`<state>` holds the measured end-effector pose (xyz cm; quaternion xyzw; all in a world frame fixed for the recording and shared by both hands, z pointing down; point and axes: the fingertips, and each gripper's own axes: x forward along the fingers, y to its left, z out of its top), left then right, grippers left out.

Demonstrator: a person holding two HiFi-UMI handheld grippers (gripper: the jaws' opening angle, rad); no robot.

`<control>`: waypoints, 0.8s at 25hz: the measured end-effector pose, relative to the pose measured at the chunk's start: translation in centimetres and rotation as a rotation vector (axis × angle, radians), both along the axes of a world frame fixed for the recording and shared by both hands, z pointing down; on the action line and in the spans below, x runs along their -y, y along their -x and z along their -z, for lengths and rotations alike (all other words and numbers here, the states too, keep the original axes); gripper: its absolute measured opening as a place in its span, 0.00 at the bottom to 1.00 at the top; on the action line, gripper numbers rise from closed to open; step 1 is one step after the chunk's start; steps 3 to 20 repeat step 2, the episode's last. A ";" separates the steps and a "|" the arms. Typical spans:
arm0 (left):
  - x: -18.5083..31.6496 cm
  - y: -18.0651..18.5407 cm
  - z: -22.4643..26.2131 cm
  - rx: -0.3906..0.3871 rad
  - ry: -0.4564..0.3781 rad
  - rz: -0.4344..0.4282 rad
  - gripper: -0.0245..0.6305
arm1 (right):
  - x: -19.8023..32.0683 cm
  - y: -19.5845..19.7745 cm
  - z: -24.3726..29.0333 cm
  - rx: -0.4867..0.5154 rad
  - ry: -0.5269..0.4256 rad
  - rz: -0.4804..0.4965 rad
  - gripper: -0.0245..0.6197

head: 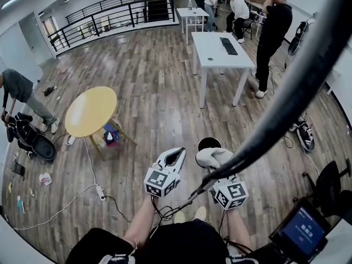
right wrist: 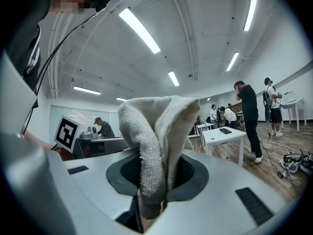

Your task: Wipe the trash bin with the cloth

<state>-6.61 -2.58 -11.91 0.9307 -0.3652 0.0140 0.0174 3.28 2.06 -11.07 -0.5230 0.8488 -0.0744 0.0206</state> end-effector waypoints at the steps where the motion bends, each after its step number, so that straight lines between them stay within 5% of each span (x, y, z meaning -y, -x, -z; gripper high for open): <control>1: 0.0 -0.1 0.1 -0.002 -0.003 -0.001 0.03 | 0.0 -0.2 0.1 -0.001 -0.003 -0.003 0.18; 20: 0.0 -0.2 0.3 -0.003 -0.006 -0.003 0.03 | 0.0 -0.4 0.3 -0.002 -0.006 -0.006 0.18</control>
